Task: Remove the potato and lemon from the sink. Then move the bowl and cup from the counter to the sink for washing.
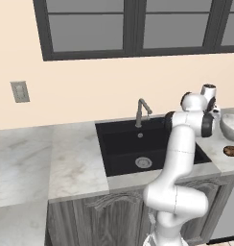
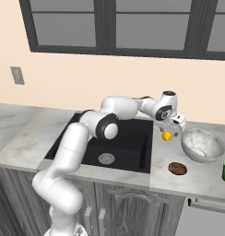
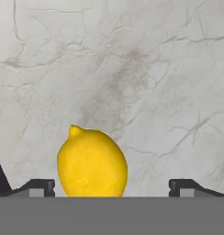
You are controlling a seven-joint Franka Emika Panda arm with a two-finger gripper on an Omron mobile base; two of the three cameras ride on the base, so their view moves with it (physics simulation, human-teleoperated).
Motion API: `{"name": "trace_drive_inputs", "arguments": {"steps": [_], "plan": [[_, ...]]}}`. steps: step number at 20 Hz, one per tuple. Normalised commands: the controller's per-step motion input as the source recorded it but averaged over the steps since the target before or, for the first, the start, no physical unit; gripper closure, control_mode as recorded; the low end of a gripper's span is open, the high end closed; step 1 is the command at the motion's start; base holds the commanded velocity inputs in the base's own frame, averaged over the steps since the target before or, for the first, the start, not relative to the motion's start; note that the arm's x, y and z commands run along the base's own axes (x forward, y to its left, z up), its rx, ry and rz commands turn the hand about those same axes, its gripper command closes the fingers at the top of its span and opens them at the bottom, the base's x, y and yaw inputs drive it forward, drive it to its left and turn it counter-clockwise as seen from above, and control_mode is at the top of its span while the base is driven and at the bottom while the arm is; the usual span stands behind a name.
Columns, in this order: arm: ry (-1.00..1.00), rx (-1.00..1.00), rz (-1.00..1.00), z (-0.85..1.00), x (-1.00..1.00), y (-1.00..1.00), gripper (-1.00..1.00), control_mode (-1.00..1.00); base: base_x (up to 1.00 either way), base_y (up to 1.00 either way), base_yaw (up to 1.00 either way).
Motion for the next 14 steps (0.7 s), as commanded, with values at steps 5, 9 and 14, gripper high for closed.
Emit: {"name": "trace_drive_inputs", "arguments": {"steps": [5, 9, 14], "plan": [[-0.01, 0.00, 0.00, 0.26, -0.13, 0.04, -1.00, -1.00, 0.00, 0.00, 0.00], [0.00, 0.00, 0.00, 0.19, -0.08, 0.05, -1.00, -1.00, 0.00, 0.00, 0.00], [0.00, 0.00, 0.00, 0.21, -0.07, 0.05, -1.00, -1.00, 0.00, 0.00, 0.00]]}}
